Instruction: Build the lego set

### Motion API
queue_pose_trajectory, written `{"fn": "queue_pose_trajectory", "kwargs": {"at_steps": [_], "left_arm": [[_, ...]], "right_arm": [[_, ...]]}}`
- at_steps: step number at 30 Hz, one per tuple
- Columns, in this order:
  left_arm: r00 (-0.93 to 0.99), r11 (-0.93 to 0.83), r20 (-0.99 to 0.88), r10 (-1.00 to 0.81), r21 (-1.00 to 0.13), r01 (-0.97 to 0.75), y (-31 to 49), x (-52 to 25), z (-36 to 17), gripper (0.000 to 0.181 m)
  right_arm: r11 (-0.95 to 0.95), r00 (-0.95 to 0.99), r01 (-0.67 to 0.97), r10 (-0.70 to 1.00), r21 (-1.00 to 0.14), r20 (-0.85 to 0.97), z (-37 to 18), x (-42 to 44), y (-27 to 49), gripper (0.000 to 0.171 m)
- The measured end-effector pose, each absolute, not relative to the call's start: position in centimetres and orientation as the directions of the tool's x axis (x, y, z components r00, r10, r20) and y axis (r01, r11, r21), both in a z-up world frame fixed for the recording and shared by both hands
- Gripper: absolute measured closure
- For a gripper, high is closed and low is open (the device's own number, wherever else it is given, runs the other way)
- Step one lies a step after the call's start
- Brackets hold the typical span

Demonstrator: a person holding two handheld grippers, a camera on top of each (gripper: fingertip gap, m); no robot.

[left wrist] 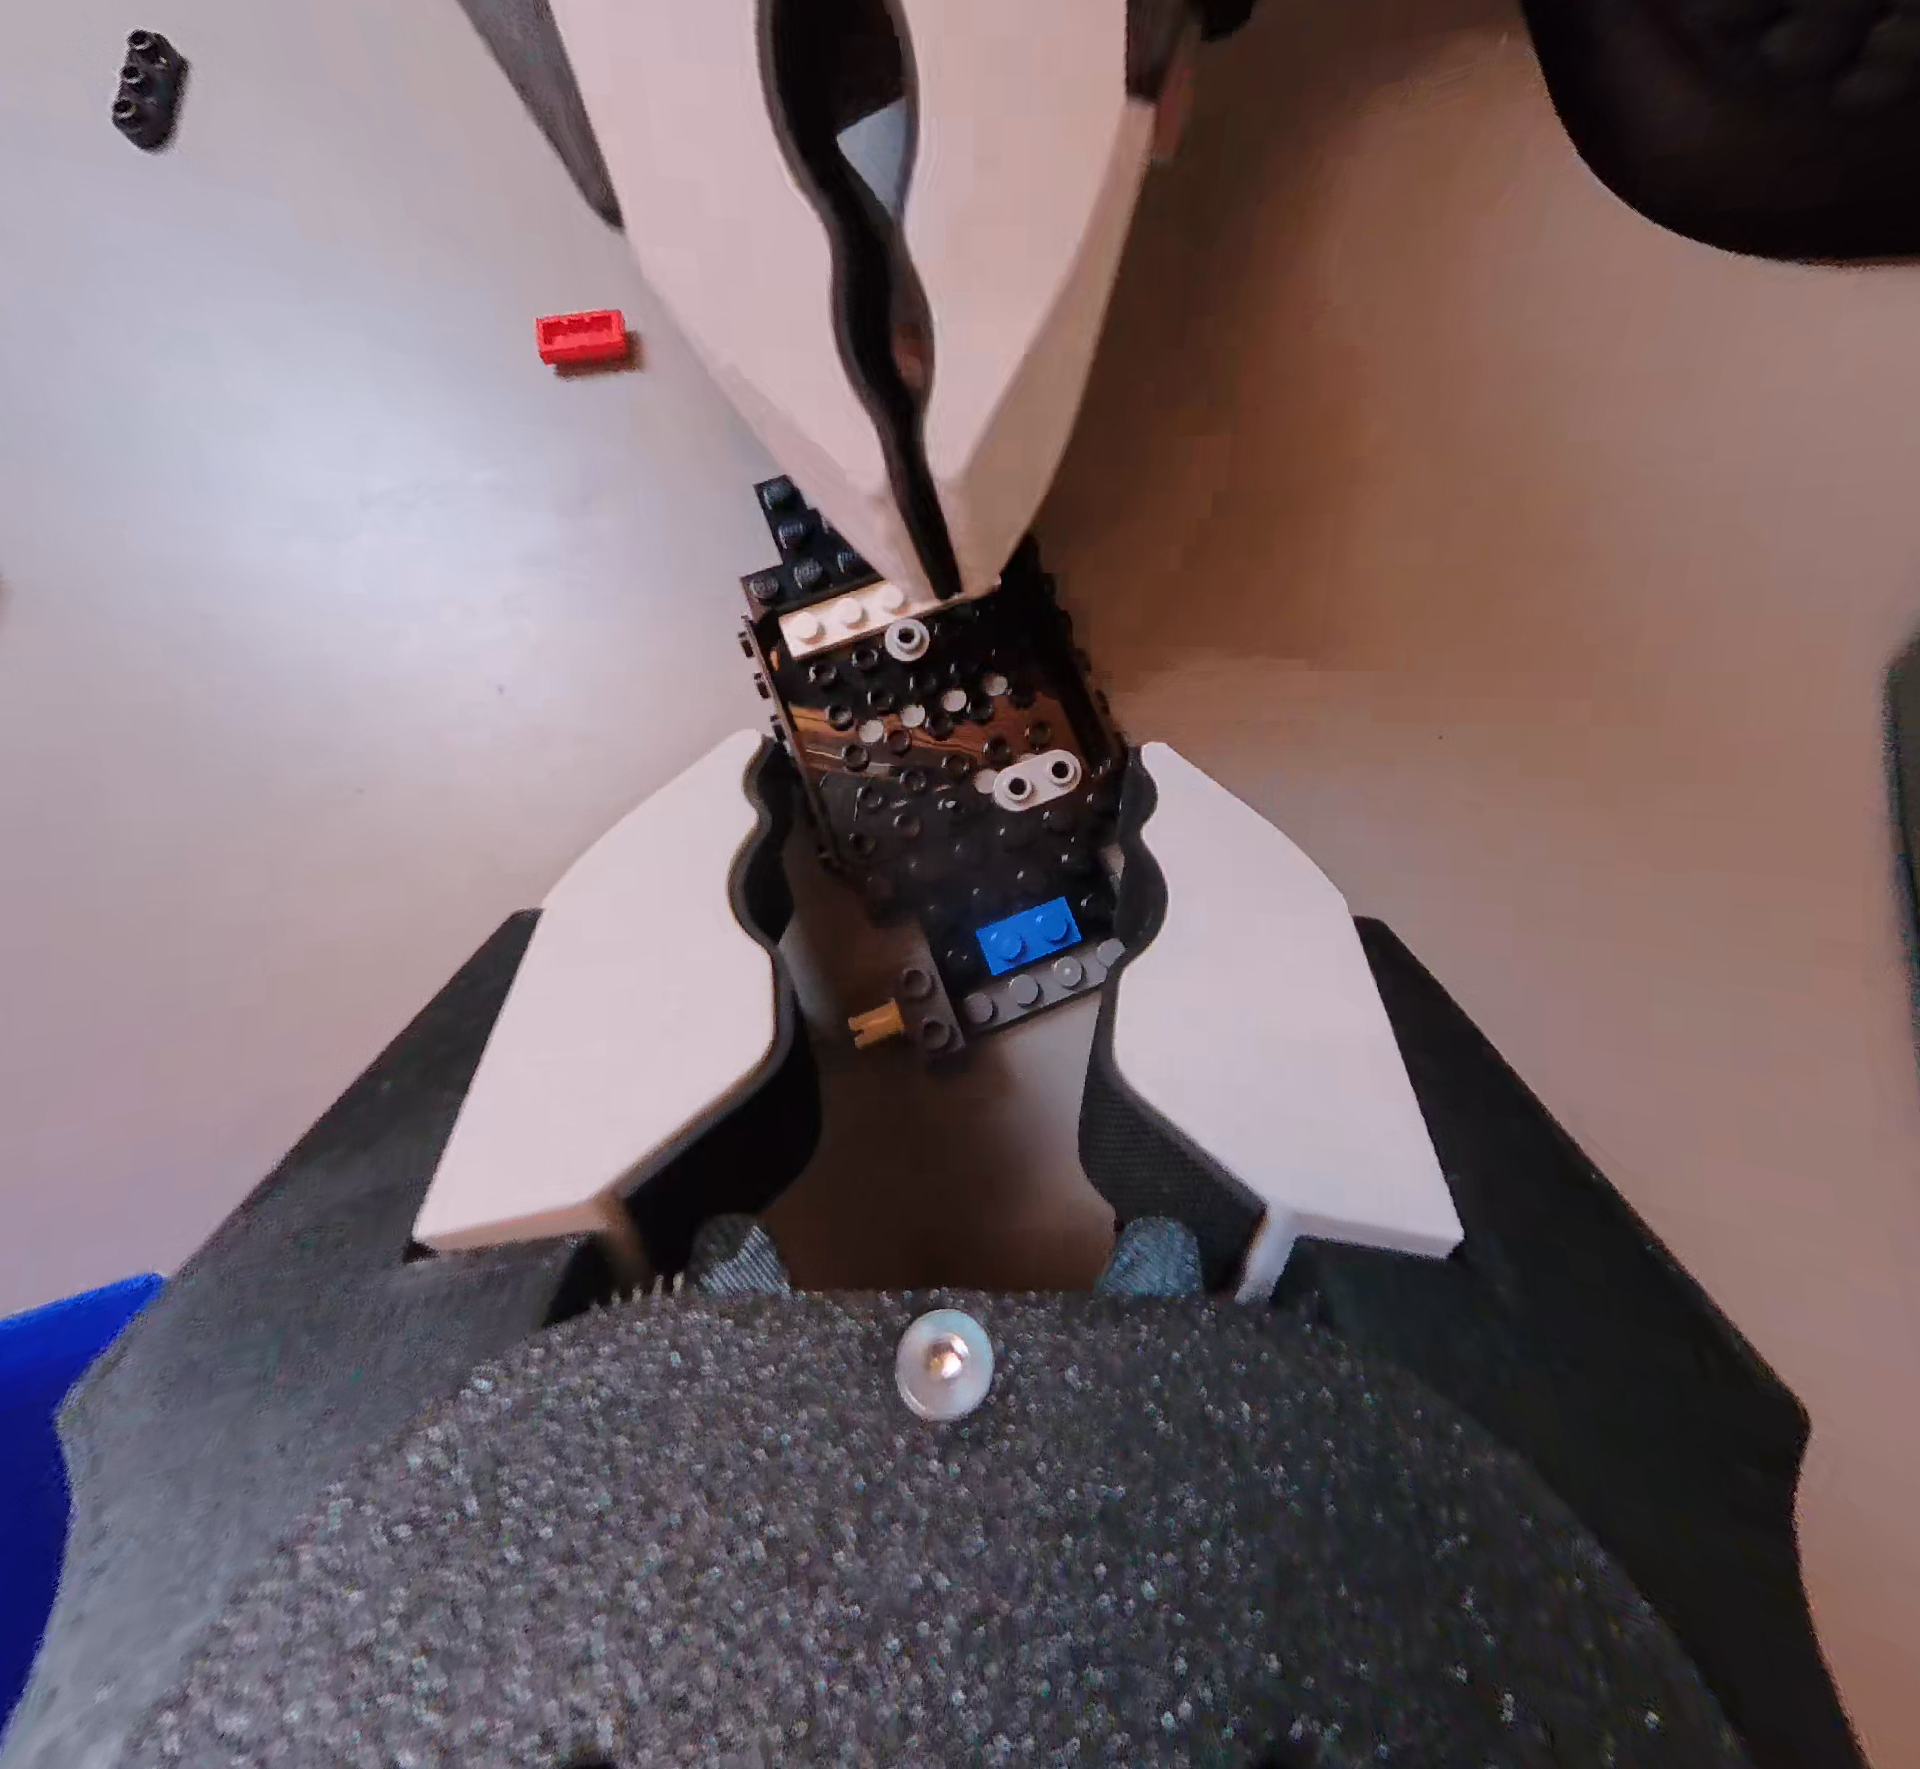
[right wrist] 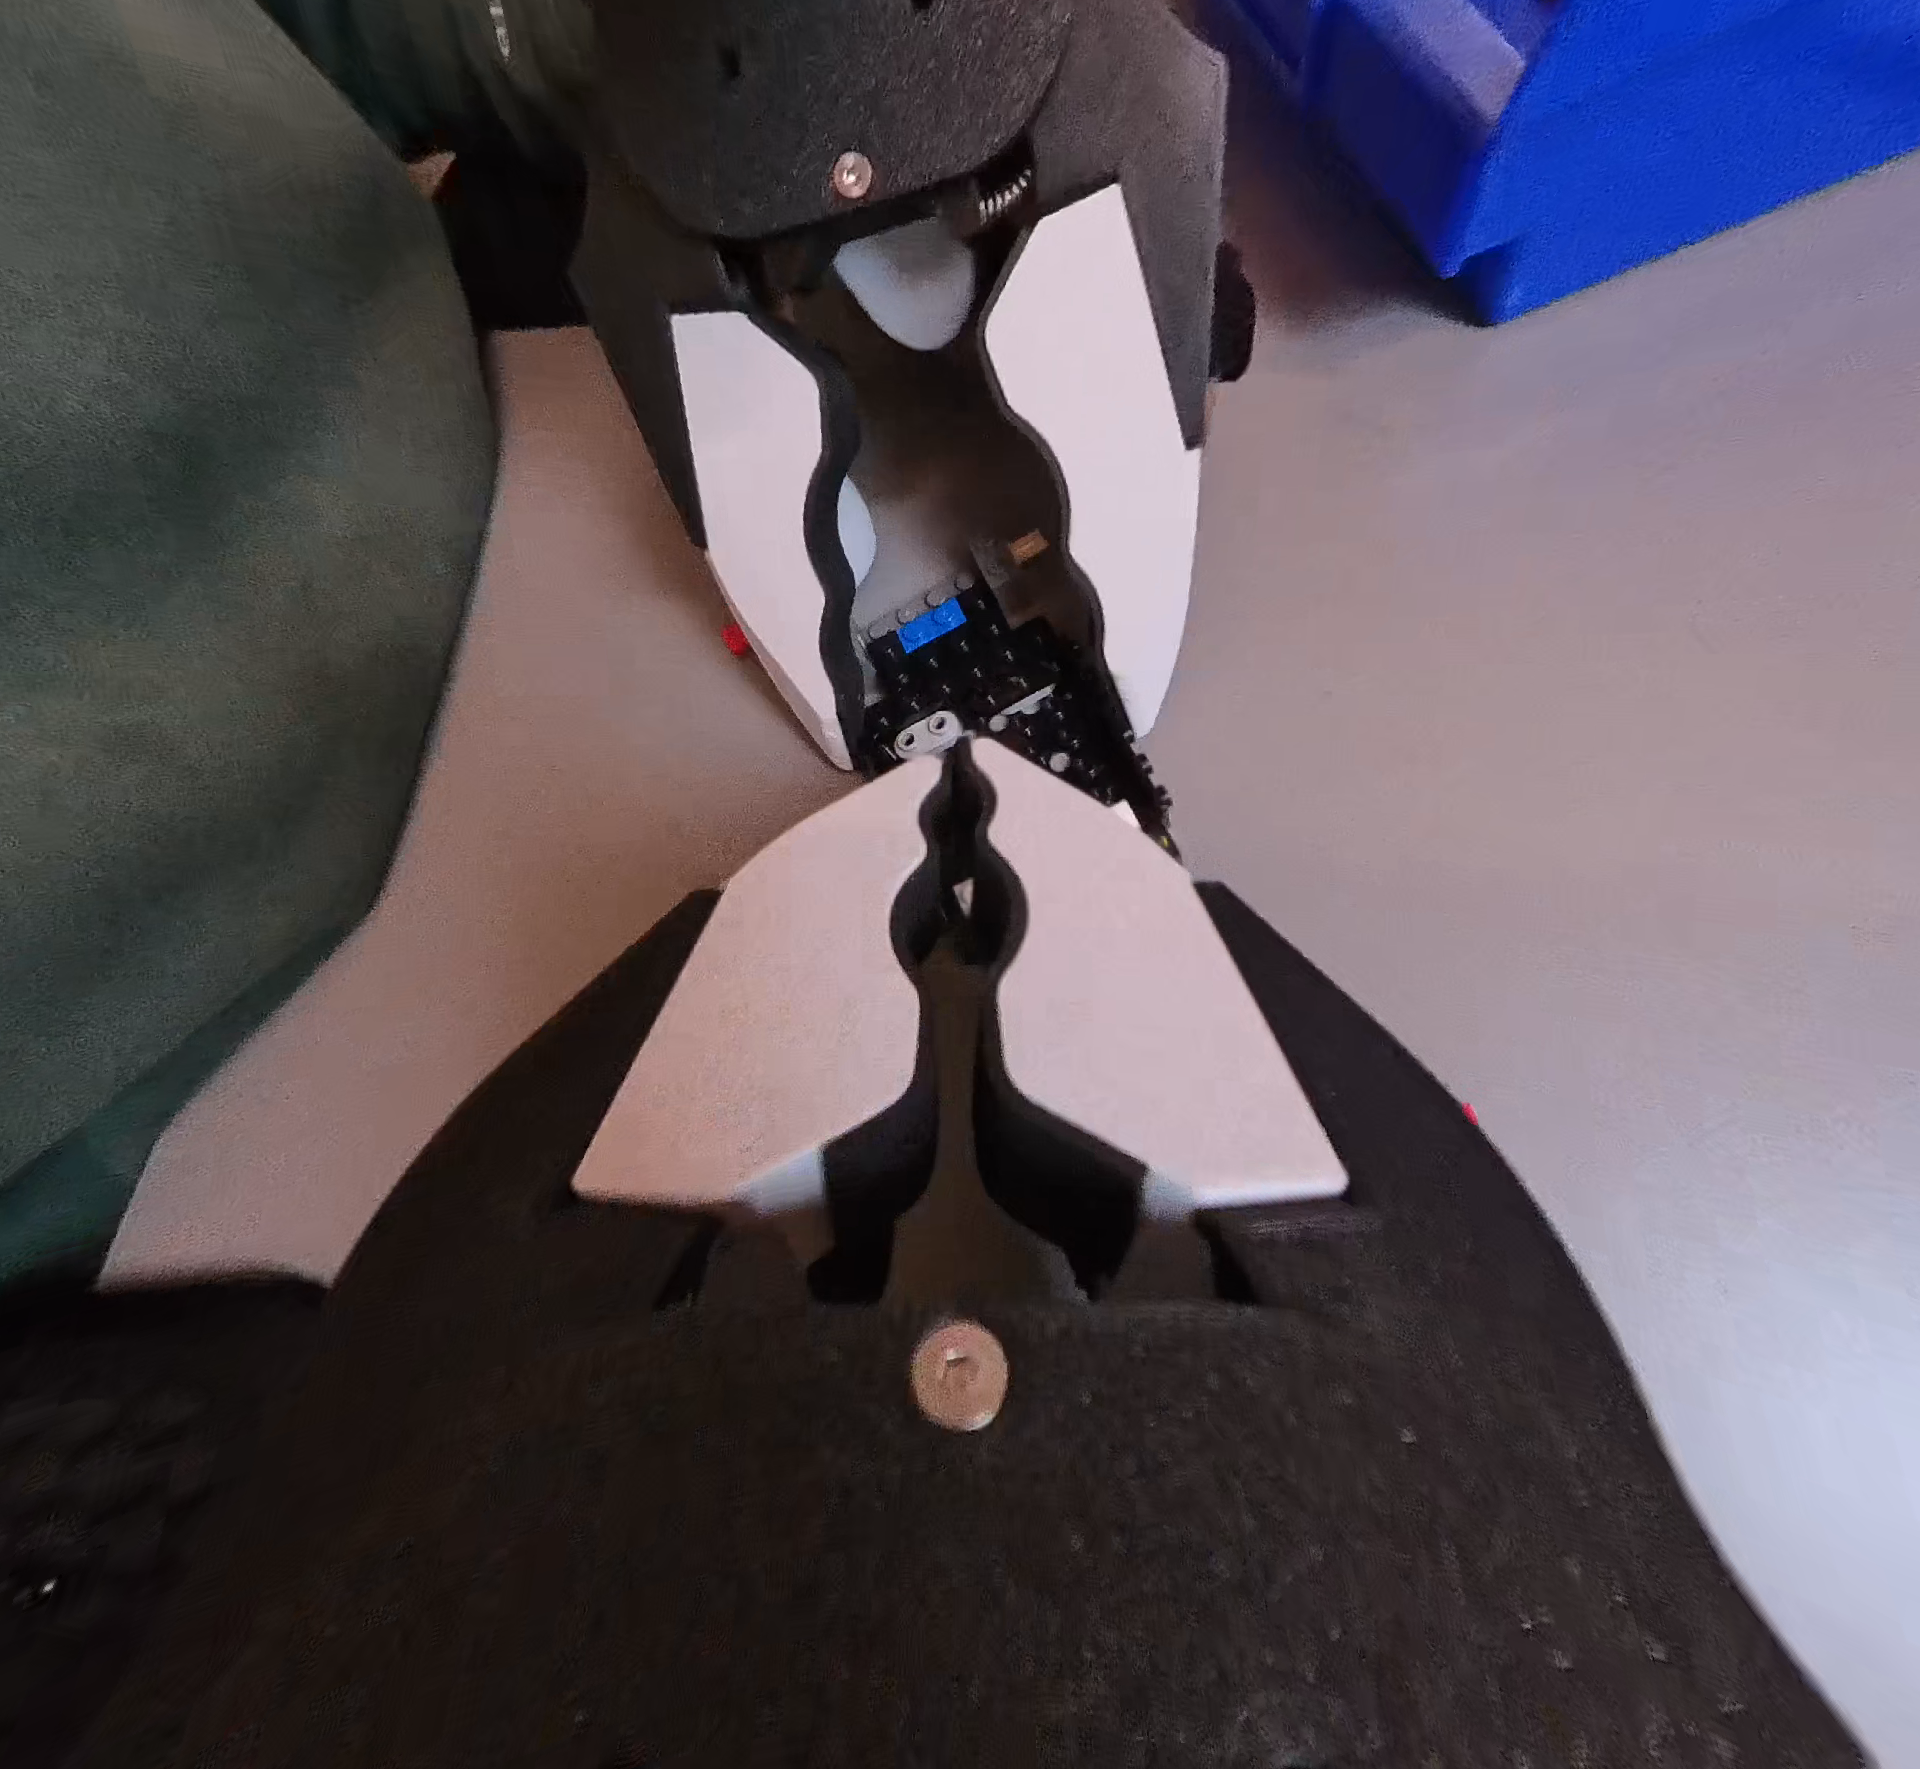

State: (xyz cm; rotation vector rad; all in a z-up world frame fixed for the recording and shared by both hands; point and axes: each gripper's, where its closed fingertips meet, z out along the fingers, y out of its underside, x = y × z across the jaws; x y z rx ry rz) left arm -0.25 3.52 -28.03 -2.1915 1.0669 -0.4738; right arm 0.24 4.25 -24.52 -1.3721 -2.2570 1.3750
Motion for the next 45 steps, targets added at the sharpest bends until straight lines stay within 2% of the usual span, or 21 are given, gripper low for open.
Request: {"fn": "queue_pose_trajectory", "kwargs": {"at_steps": [5, 8, 10, 13, 17, 20, 24, 30, 31, 38, 41, 45], "left_arm": [[0.612, -0.418, 0.018, -0.790, -0.747, -0.517, 3.9, -0.3, -26.9, 0.117], [0.627, -0.312, -0.063, -0.776, -0.826, -0.470, 4.5, -0.7, -24.0, 0.126], [0.645, -0.340, -0.065, -0.761, -0.808, -0.482, 4.6, -1.3, -24.3, 0.129], [0.662, -0.385, -0.046, -0.748, -0.782, -0.490, 4.7, -1.3, -25.6, 0.127], [0.719, -0.527, 0.071, -0.691, -0.730, -0.435, 4.8, 0.0, -26.8, 0.106], [0.723, -0.527, 0.013, -0.691, -0.694, -0.490, 4.9, 0.1, -28.0, 0.112], [0.709, -0.516, 0.018, -0.705, -0.699, -0.496, 4.8, 0.2, -28.0, 0.114], [0.685, -0.494, 0.021, -0.729, -0.708, -0.504, 4.6, 0.0, -27.9, 0.117], [0.688, -0.497, 0.018, -0.726, -0.705, -0.506, 4.7, -0.1, -27.9, 0.122], [0.694, -0.500, 0.021, -0.719, -0.709, -0.497, 4.8, 0.2, -28.0, 0.122], [0.695, -0.498, 0.017, -0.719, -0.710, -0.498, 4.8, 0.4, -28.0, 0.122], [0.687, -0.493, 0.015, -0.727, -0.708, -0.506, 4.7, 0.5, -28.1, 0.122]], "right_arm": [[-0.125, -0.453, 0.538, 0.791, -0.834, -0.411, -21.5, -0.2, 5.3, 0.171], [-0.275, -0.389, 0.489, 0.781, -0.828, -0.489, -20.5, -0.5, 6.0, 0.171], [-0.191, -0.346, 0.513, 0.847, -0.837, -0.405, -21.7, -0.5, 6.7, 0.171], [0.059, -0.374, 0.597, 0.903, -0.800, -0.213, -23.9, -0.5, 6.3, 0.165], [0.339, -0.482, 0.666, 0.875, -0.665, -0.036, -26.1, -0.6, 5.6, 0.158], [0.475, -0.556, 0.695, 0.831, -0.540, 0.016, -27.7, -0.2, 5.9, 0.160], [0.596, -0.651, 0.663, 0.758, -0.452, 0.045, -27.7, -0.2, 6.0, 0.161], [0.659, -0.718, 0.644, 0.696, -0.389, -0.011, -27.7, 0.4, 6.0, 0.163], [0.665, -0.723, 0.642, 0.690, -0.381, -0.014, -27.7, 0.6, 6.1, 0.163], [0.567, -0.653, 0.681, 0.756, -0.464, -0.034, -27.7, 0.9, 6.3, 0.163], [0.456, -0.603, 0.709, 0.787, -0.538, -0.128, -27.7, 1.5, 5.3, 0.171], [0.284, -0.503, 0.734, 0.838, -0.616, -0.213, -27.4, 2.3, 5.2, 0.171]]}}
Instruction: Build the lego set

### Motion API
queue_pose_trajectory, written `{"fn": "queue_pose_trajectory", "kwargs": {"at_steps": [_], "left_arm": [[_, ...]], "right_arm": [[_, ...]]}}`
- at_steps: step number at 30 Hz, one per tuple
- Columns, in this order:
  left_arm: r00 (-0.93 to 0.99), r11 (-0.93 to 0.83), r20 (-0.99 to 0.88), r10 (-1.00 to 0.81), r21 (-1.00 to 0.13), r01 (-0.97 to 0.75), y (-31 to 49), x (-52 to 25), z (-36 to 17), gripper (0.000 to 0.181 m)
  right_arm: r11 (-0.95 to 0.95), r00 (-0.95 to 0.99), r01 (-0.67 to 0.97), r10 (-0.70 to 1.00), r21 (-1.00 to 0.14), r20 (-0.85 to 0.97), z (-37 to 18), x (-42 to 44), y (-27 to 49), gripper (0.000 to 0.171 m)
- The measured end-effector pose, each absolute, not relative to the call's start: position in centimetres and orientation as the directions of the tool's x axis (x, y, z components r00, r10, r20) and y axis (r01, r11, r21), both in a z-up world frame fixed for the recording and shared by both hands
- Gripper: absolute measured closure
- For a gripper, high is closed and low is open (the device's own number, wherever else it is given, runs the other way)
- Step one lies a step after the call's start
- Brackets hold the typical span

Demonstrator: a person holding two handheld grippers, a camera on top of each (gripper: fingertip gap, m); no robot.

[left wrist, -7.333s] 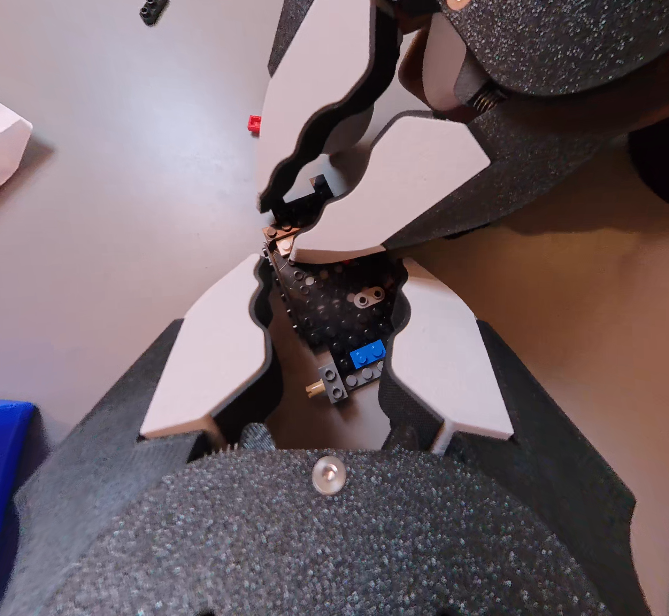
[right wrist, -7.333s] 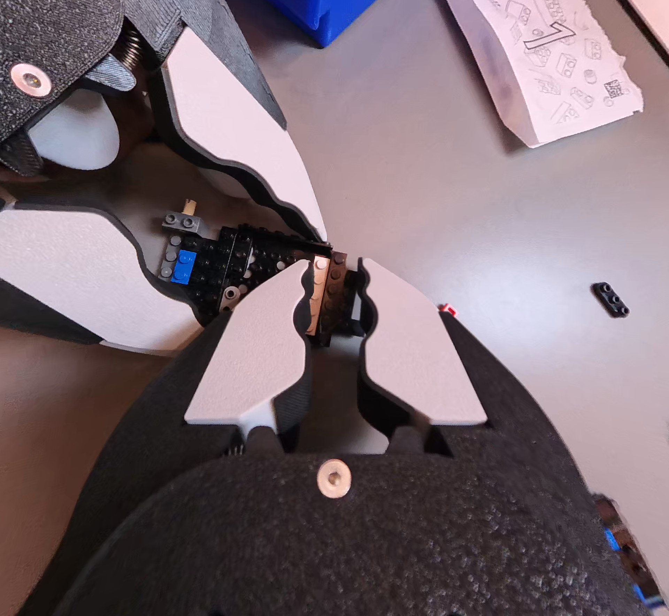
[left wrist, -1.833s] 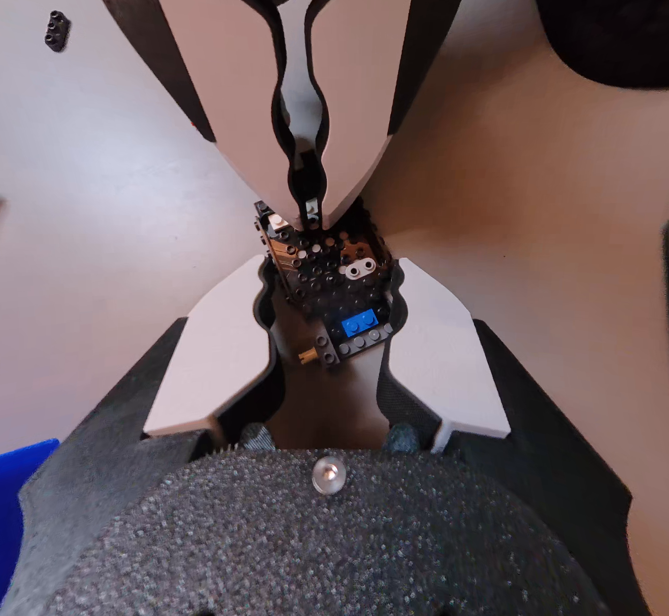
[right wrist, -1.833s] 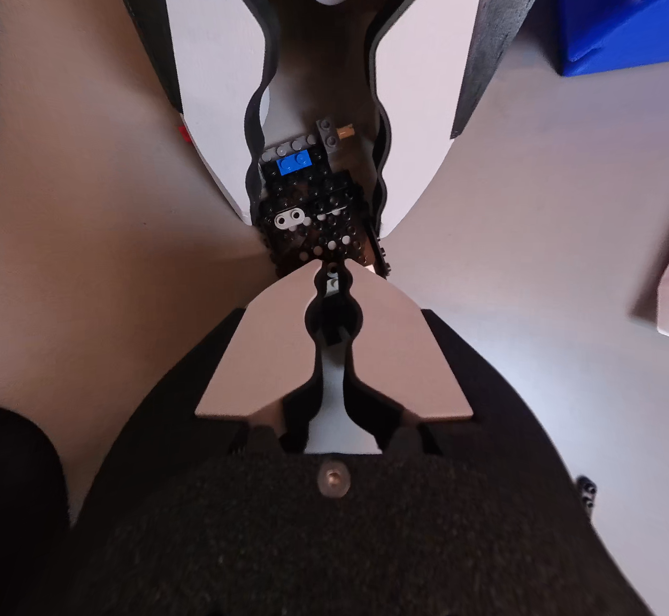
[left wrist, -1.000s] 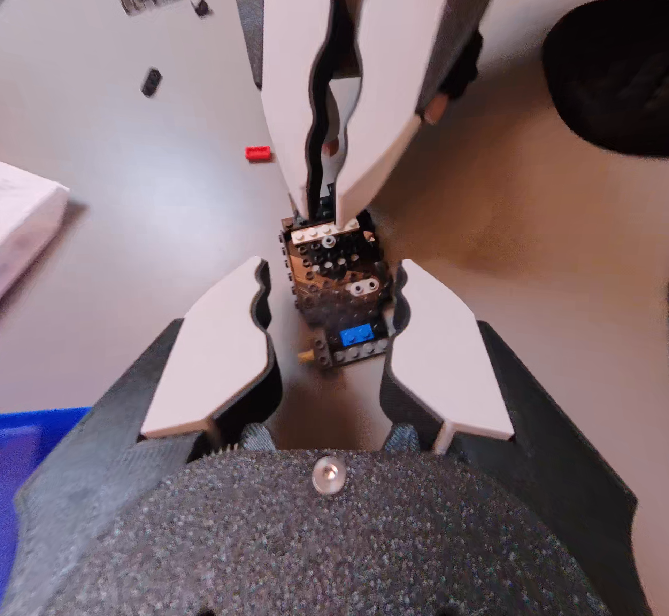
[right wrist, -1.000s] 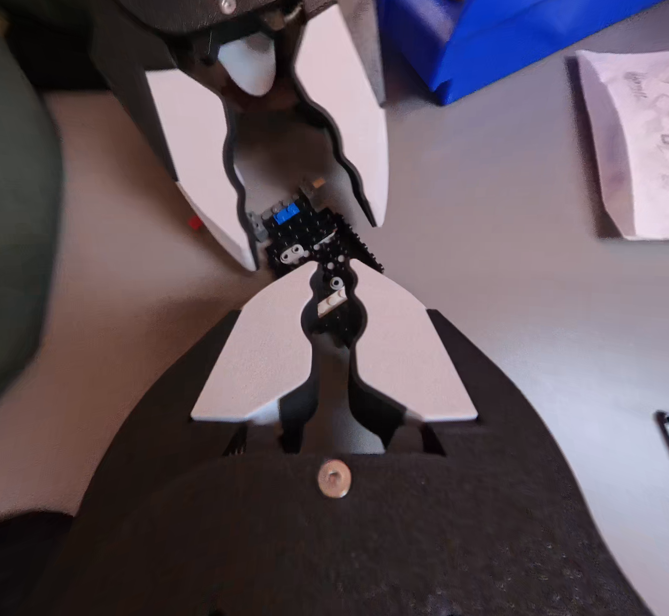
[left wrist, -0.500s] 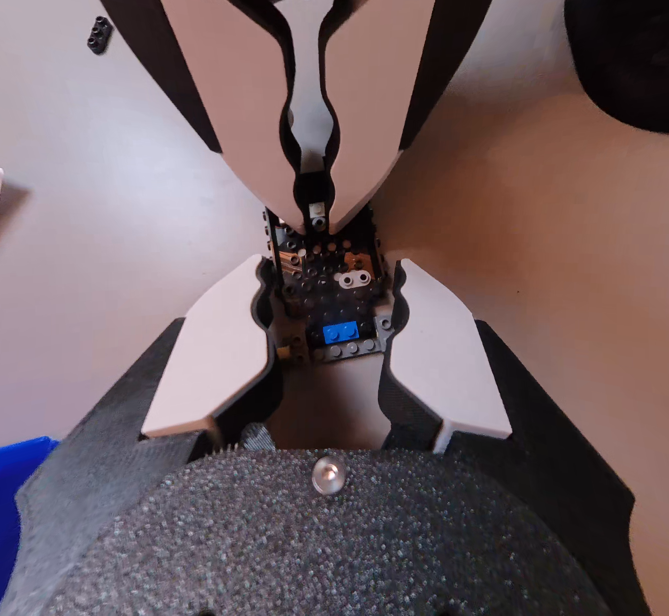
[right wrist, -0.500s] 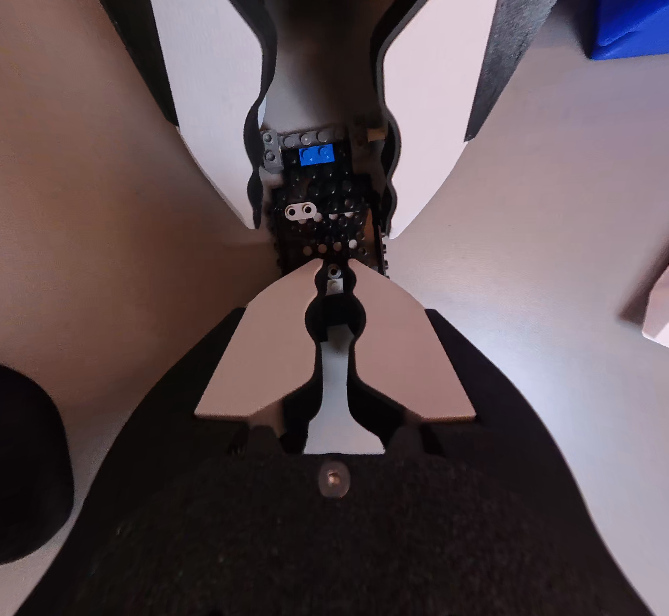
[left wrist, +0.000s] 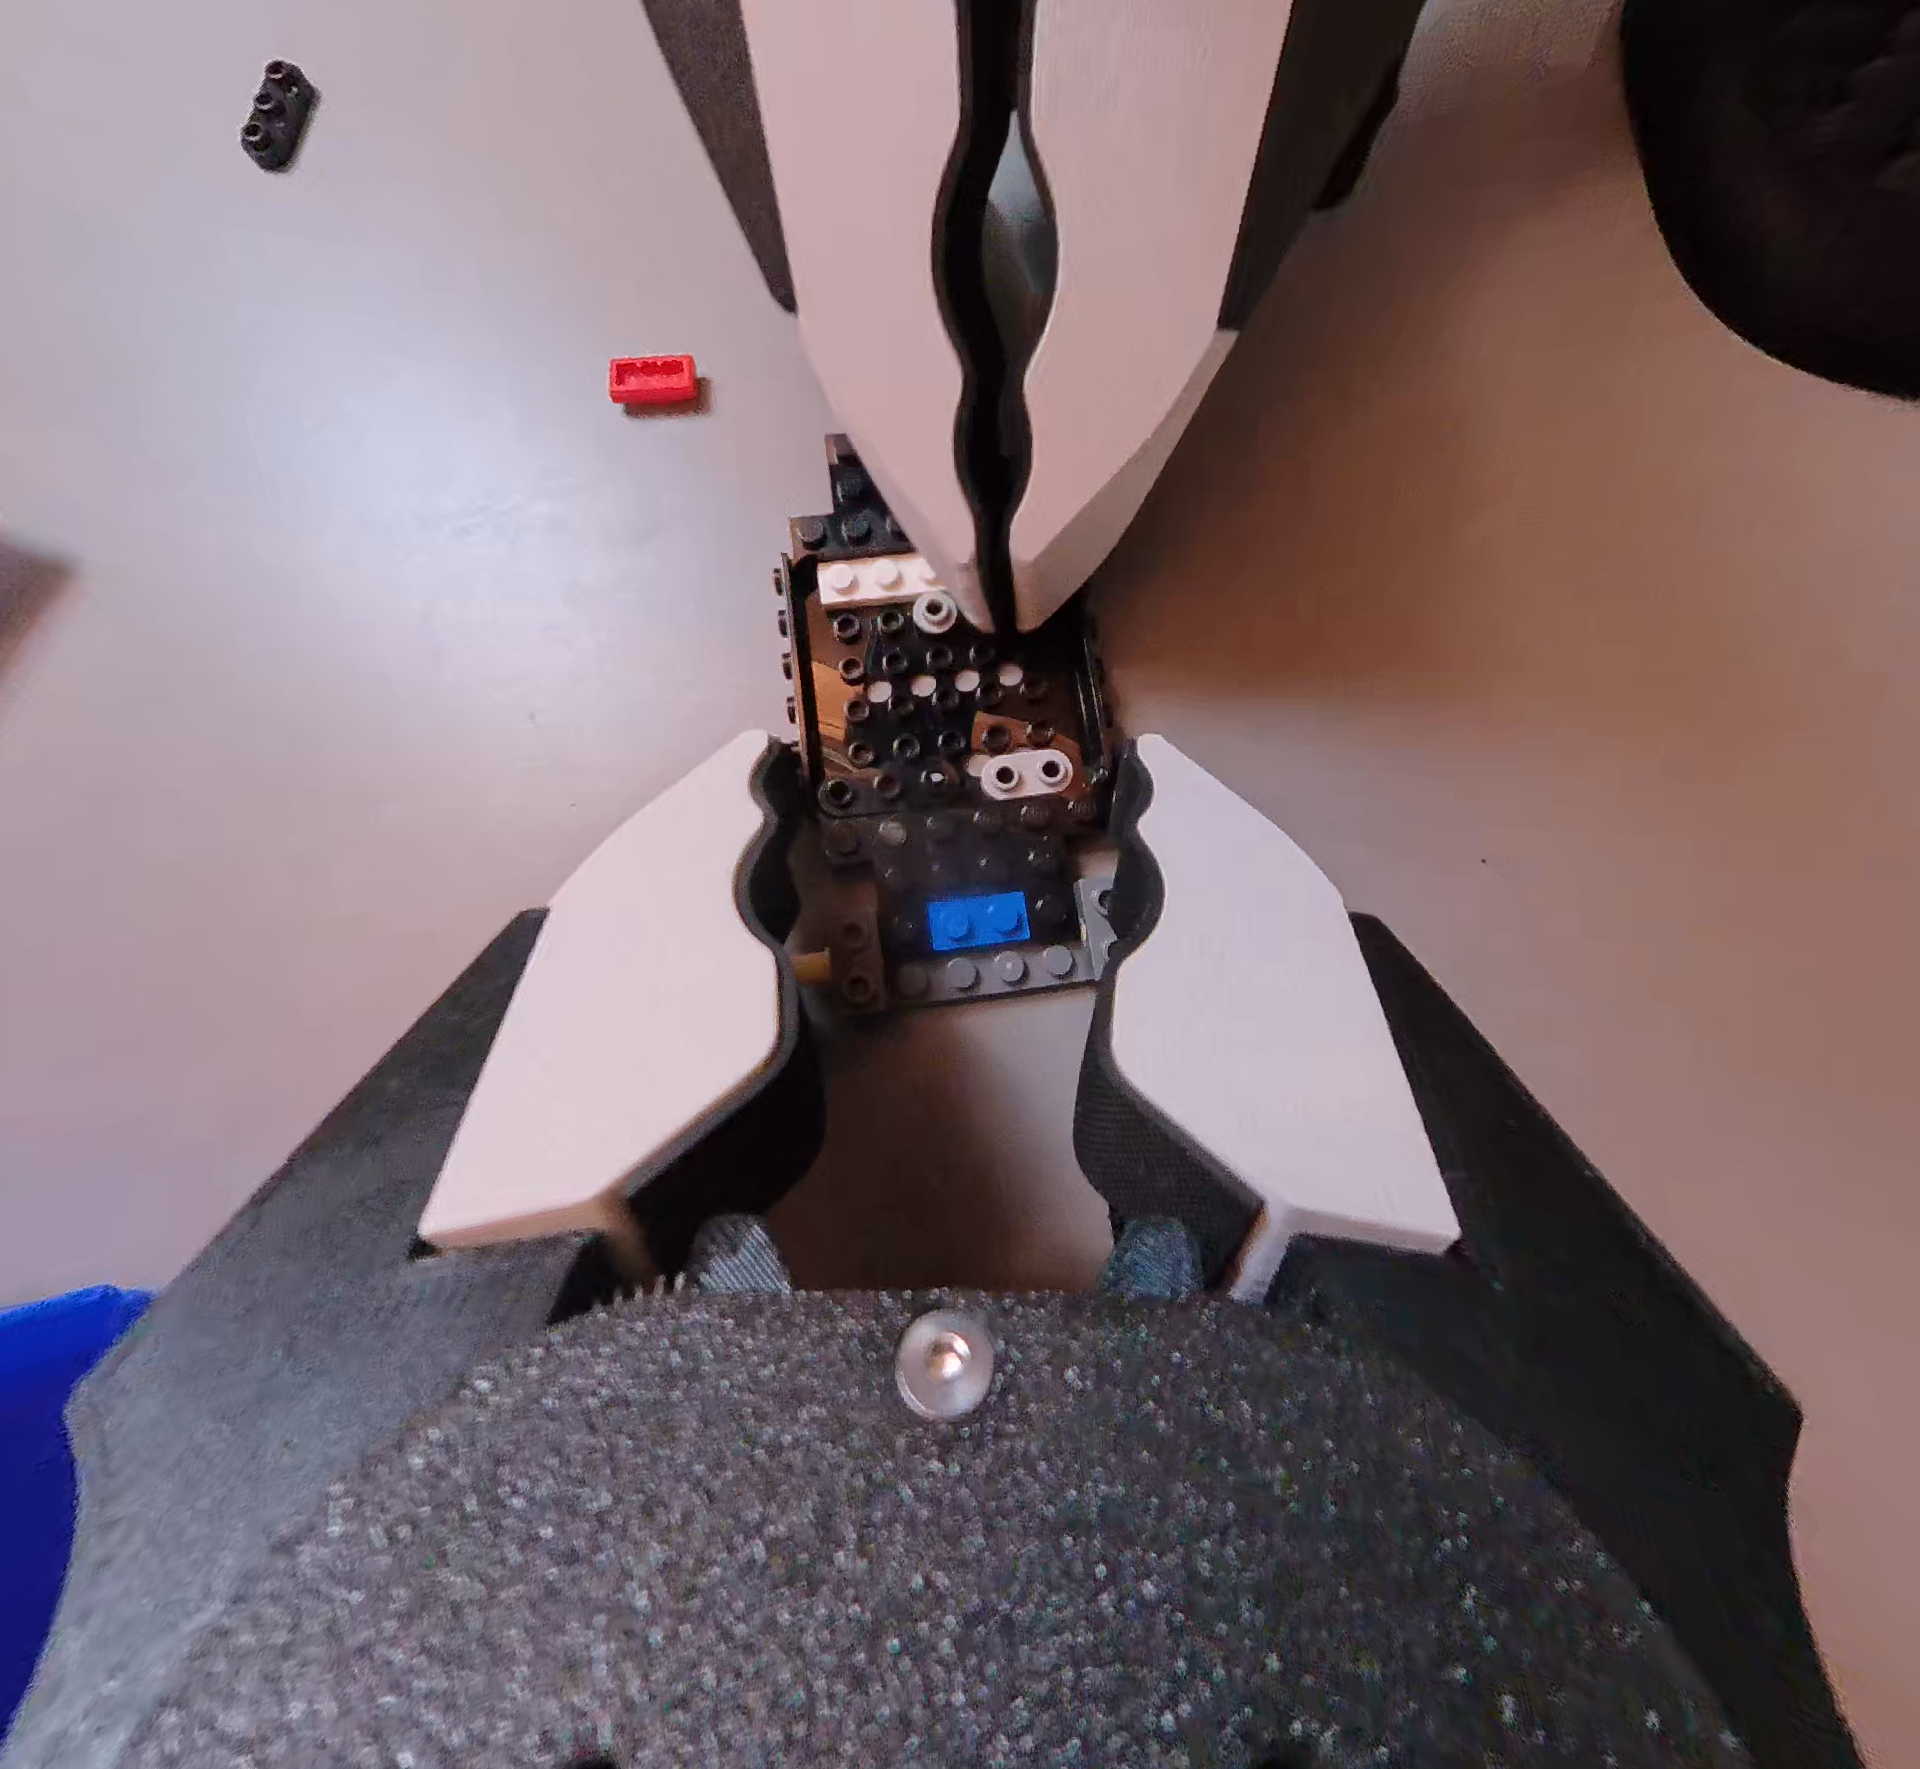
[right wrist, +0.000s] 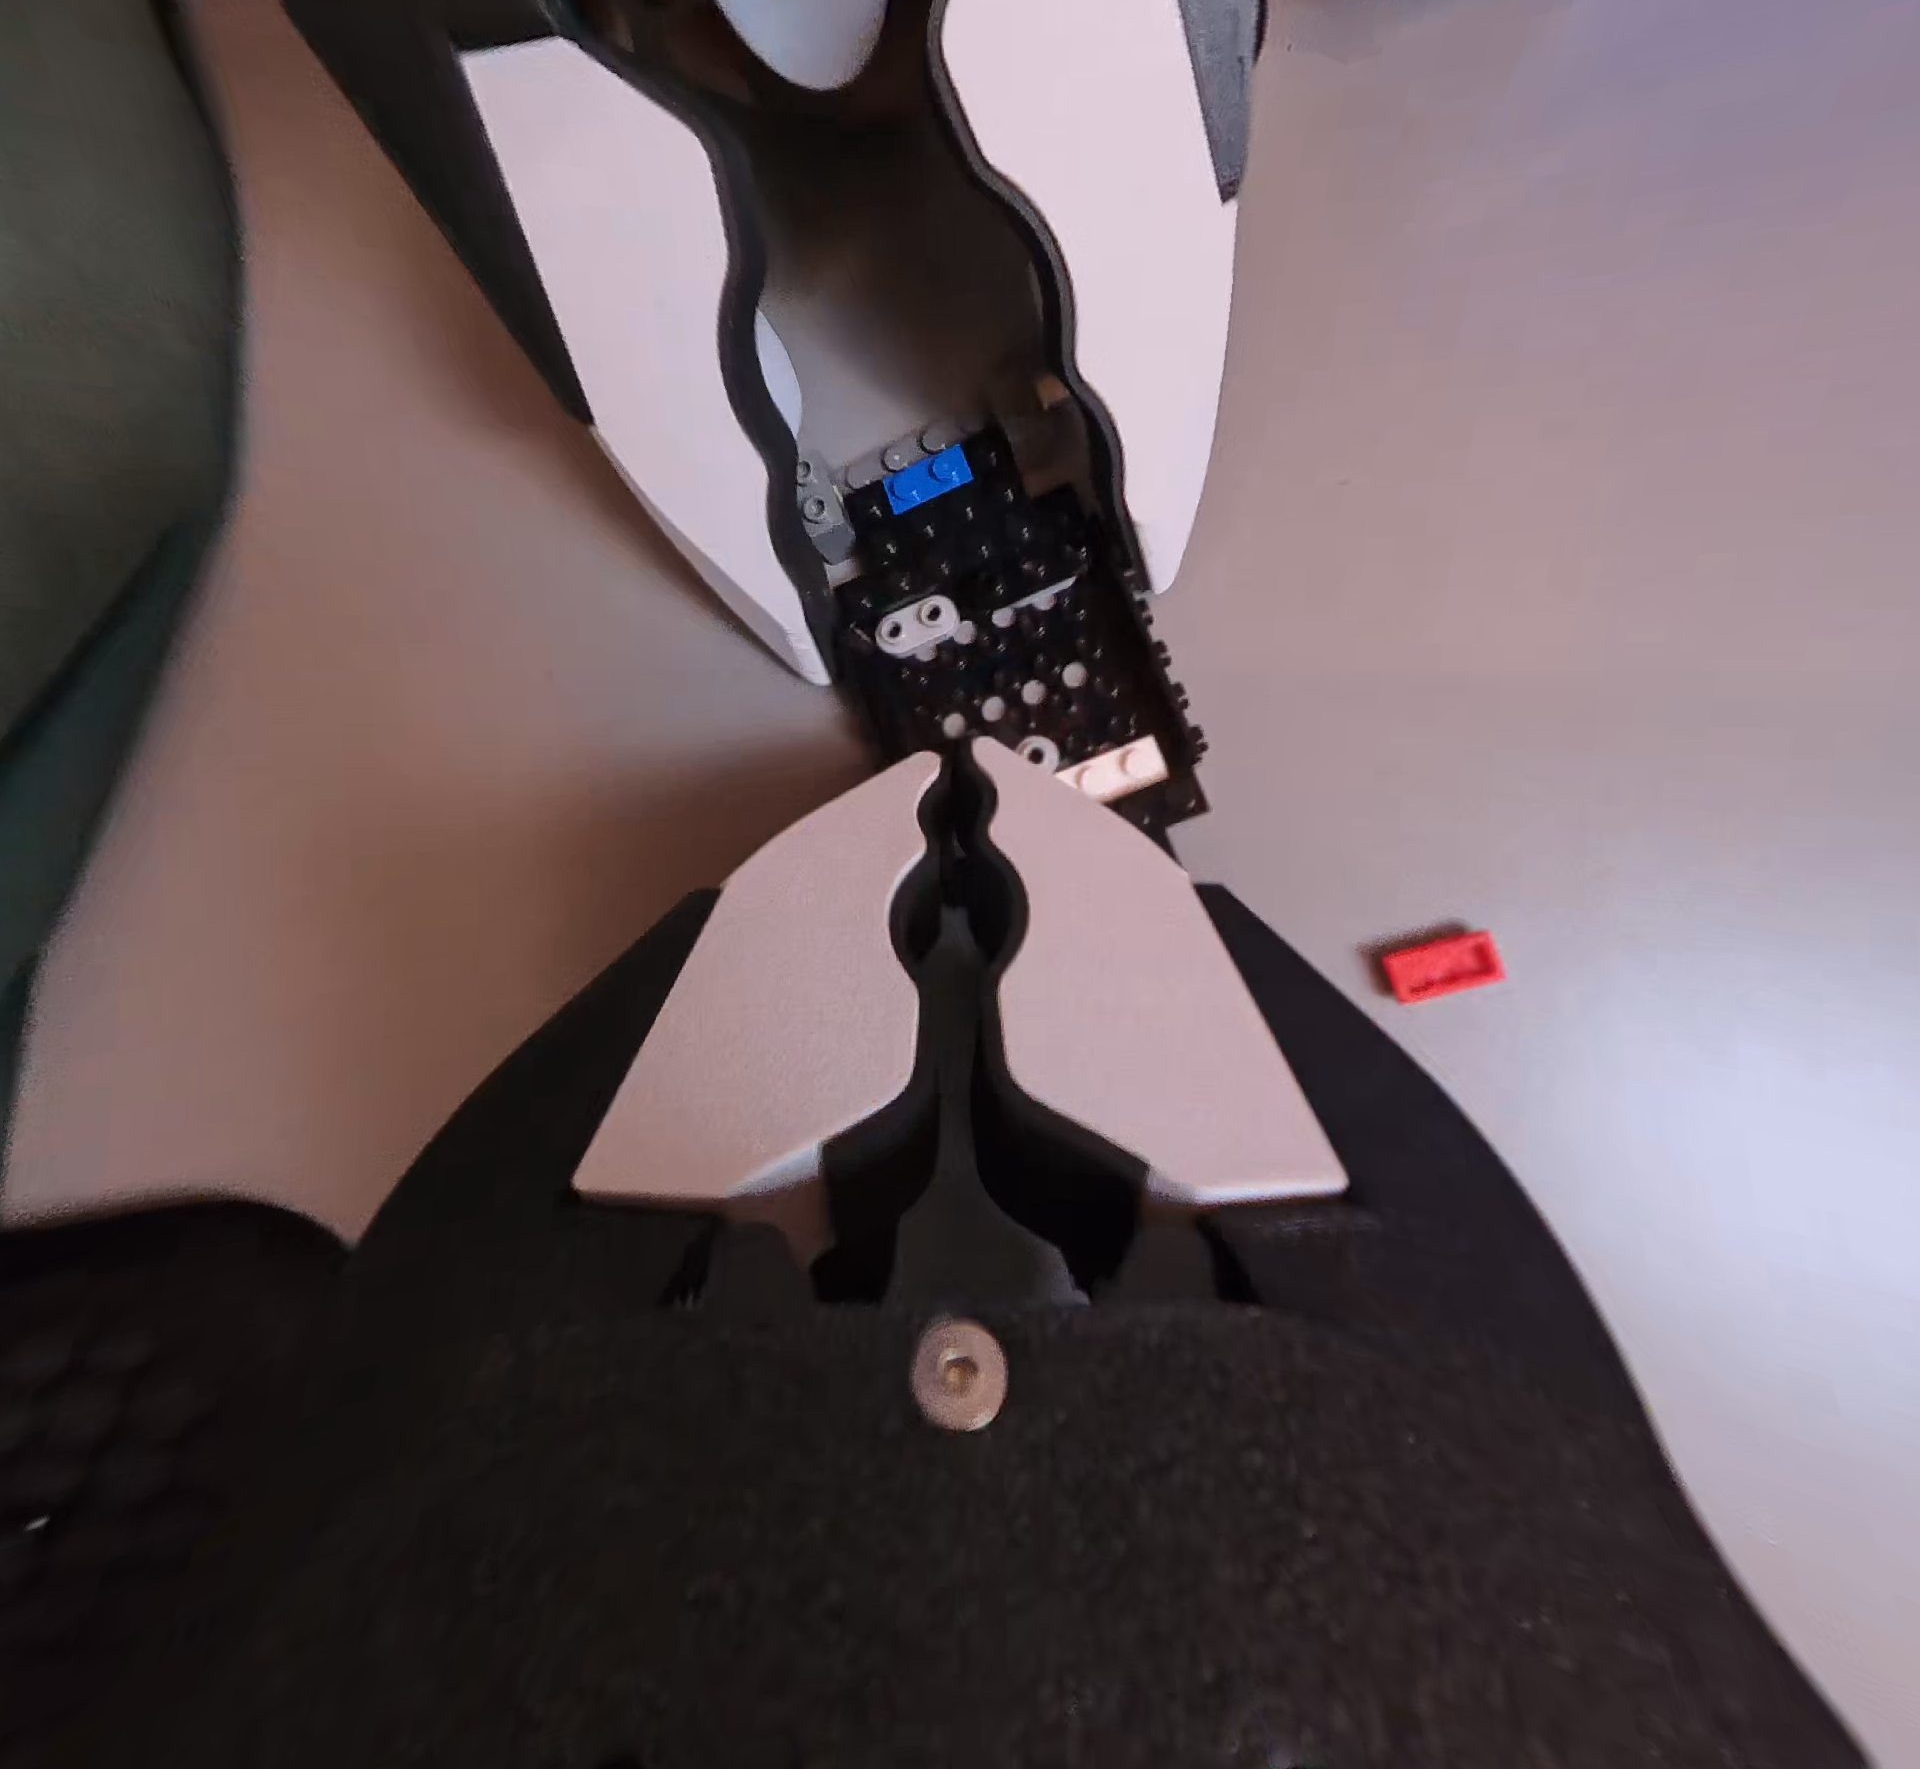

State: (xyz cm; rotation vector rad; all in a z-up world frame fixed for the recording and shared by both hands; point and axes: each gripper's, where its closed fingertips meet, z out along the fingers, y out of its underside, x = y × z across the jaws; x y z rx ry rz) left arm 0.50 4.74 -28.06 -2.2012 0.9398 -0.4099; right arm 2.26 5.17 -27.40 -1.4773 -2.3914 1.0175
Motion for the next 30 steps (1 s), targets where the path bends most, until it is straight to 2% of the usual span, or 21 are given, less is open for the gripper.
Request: {"fn": "queue_pose_trajectory", "kwargs": {"at_steps": [2, 4, 8, 11, 16, 23, 30], "left_arm": [[0.685, -0.490, 0.015, -0.728, -0.710, -0.505, 4.8, 0.5, -28.0, 0.122], [0.681, -0.490, 0.021, -0.732, -0.712, -0.503, 4.7, 0.5, -28.0, 0.122], [0.664, -0.488, 0.036, -0.747, -0.709, -0.510, 4.5, 0.5, -28.0, 0.123], [0.668, -0.511, 0.083, -0.740, -0.714, -0.478, 4.6, 0.5, -27.7, 0.113], [0.680, -0.487, 0.005, -0.733, -0.703, -0.519, 5.5, 1.1, -28.1, 0.111], [0.675, -0.489, 0.021, -0.738, -0.706, -0.512, 5.6, 1.3, -28.1, 0.112], [0.660, -0.475, 0.025, -0.751, -0.713, -0.515, 5.3, 1.1, -28.0, 0.117]], "right_arm": [[0.219, -0.466, 0.734, 0.850, -0.643, -0.243, -27.1, 2.3, 5.6, 0.171], [0.248, -0.457, 0.699, 0.876, -0.671, -0.152, -26.9, 1.8, 6.3, 0.171], [0.381, -0.527, 0.687, 0.848, -0.618, -0.062, -27.2, 1.7, 6.1, 0.162], [0.450, -0.557, 0.683, 0.830, -0.575, -0.011, -27.4, 1.3, 6.4, 0.161], [0.466, -0.561, 0.683, 0.828, -0.562, 0.004, -27.4, 0.6, 6.4, 0.164], [0.590, -0.655, 0.642, 0.754, -0.489, 0.051, -27.7, 0.6, 6.5, 0.162], [0.609, -0.699, 0.658, 0.713, -0.443, -0.057, -27.7, 1.3, 6.8, 0.163]]}}
